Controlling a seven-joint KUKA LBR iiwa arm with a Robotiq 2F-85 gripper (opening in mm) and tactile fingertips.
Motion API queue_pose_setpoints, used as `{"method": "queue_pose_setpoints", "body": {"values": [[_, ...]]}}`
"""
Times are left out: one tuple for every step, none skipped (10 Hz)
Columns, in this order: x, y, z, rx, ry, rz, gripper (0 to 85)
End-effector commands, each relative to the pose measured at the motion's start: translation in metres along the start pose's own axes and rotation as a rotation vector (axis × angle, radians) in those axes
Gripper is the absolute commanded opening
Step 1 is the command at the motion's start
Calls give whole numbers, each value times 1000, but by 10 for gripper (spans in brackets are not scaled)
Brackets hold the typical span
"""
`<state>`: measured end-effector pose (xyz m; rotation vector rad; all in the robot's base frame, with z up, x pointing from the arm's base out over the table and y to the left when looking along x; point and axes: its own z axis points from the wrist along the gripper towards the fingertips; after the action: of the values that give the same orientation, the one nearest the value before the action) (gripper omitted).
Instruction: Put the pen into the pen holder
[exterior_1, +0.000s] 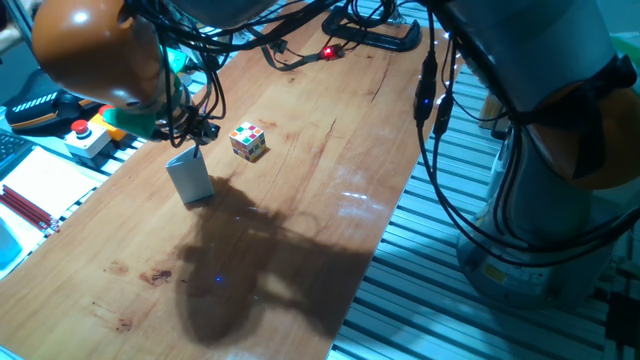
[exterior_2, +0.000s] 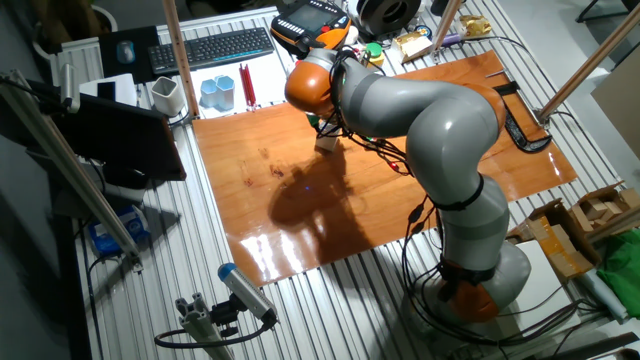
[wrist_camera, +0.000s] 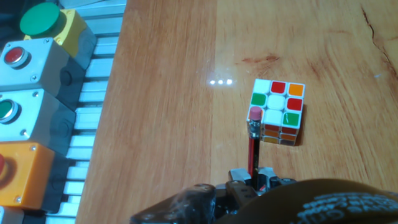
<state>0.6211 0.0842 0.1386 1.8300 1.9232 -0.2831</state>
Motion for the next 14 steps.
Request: {"method": "queue_pose_setpoints", "body": {"values": [[1, 0, 0, 6, 0, 0, 7], [2, 1, 0, 9, -3, -2, 7], [2, 1, 0, 7, 2, -1, 23], [2, 1, 0, 4, 3, -1, 93], [3, 2, 0, 1, 2, 6, 197], [4, 2, -1, 1, 0, 9, 220], [5, 2, -2, -2, 3, 10, 210], [5, 3, -3, -5, 6, 7, 210], [5, 3, -4, -5, 6, 1, 210], [3, 3, -7, -5, 11, -6, 217], [2, 2, -9, -1, 18, -9, 223], [1, 2, -12, 2, 27, -9, 233], [0, 1, -17, 4, 36, -13, 237], [-2, -1, -22, 6, 53, -29, 233]]}}
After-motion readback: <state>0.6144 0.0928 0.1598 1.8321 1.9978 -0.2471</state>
